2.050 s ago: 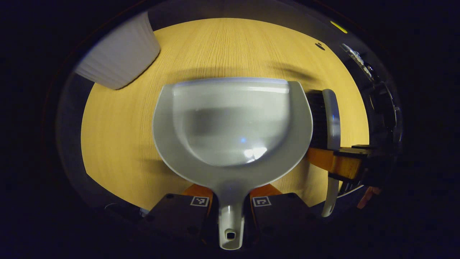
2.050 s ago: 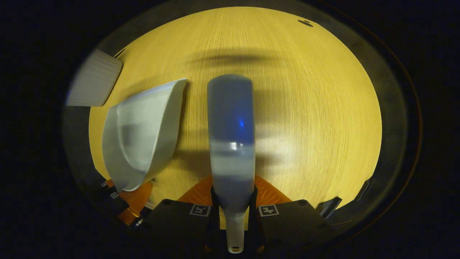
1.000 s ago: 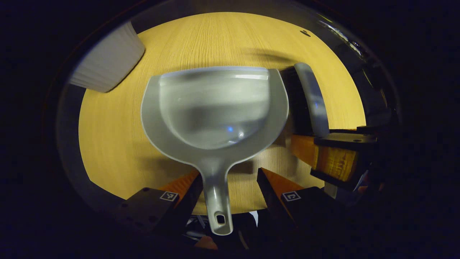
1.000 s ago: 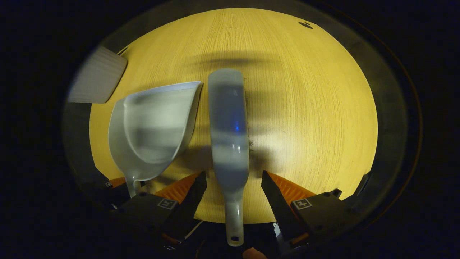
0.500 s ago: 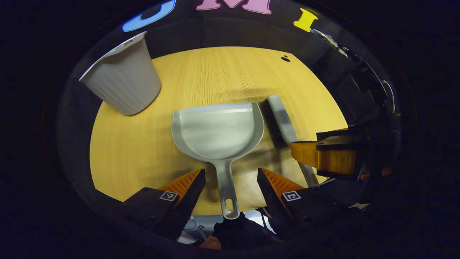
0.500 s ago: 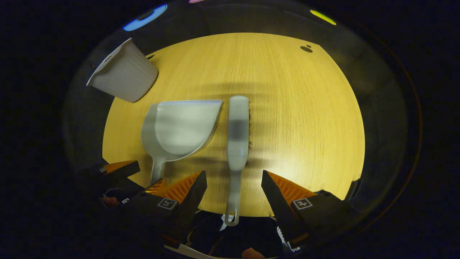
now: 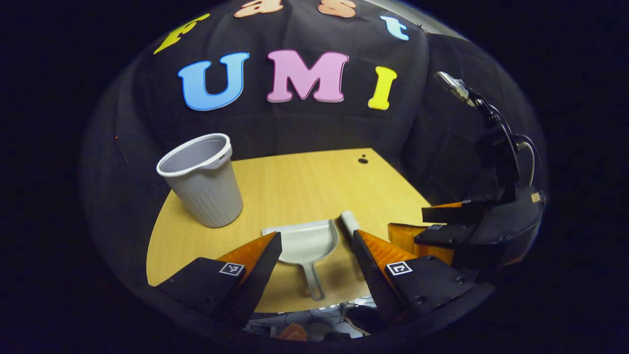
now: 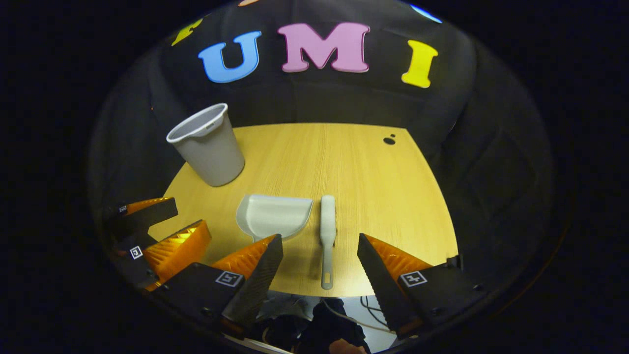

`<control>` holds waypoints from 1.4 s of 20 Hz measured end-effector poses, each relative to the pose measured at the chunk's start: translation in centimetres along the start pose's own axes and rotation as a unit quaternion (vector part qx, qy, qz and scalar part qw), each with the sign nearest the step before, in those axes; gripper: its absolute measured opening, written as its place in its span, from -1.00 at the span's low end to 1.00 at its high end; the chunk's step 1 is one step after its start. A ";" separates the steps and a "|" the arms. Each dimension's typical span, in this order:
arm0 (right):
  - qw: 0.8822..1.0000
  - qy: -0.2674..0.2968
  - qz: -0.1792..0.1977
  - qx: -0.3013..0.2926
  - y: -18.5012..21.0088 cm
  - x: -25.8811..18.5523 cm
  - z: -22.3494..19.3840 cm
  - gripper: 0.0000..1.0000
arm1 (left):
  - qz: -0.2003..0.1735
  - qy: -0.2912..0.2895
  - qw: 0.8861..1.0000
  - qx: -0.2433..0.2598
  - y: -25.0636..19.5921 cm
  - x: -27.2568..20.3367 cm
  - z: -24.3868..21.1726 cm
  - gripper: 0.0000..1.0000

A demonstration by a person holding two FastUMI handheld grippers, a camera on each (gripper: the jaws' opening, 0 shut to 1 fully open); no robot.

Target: Pick up the small broom and dustpan from the desktop, sweep the trash into the dustpan with the broom, and then empty the trash into the garbage bin.

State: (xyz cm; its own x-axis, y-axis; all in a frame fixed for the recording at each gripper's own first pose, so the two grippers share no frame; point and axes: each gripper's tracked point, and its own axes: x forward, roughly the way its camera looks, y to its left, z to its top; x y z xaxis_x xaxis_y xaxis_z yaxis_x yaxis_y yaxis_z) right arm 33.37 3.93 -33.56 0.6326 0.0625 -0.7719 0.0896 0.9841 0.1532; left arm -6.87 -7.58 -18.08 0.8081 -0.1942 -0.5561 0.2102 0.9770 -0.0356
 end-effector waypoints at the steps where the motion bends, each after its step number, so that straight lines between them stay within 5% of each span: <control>1: 1.000 -0.027 -0.008 -0.004 -0.3 -1.3 0.6 0.99 | -0.002 -0.025 1.000 -0.010 0.3 -0.9 0.7 0.75; 6: 0.989 -0.145 -0.020 -0.029 -1.2 -6.8 4.9 0.99 | -0.021 -0.122 0.988 -0.097 2.2 -4.3 2.7 0.73; 13: 0.961 -0.275 0.010 -0.030 -2.5 -10.8 11.8 0.97 | 0.091 -0.276 0.954 -0.075 4.7 -10.3 7.8 0.63; 20: 0.940 -0.340 0.036 -0.009 -2.8 -13.5 15.7 0.96 | 0.146 -0.313 0.938 -0.025 3.4 -12.9 11.6 0.63; 23: 0.934 -0.355 0.036 0.001 -3.5 -14.4 17.0 0.96 | 0.124 -0.312 0.941 -0.031 2.0 -12.1 12.3 0.66; 28: 0.924 -0.379 0.034 0.014 -4.8 -16.1 17.7 0.95 | 0.142 -0.326 0.935 -0.005 0.5 -12.9 14.3 0.60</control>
State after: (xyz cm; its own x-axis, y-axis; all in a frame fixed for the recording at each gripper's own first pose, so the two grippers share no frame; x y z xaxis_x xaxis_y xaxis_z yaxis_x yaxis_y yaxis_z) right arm 36.41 -4.76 -10.94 0.9941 -0.0220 -0.1066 0.0441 0.9767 0.2099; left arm -9.33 -5.86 0.96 0.9948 0.0631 0.0796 -0.0653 0.9975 0.0265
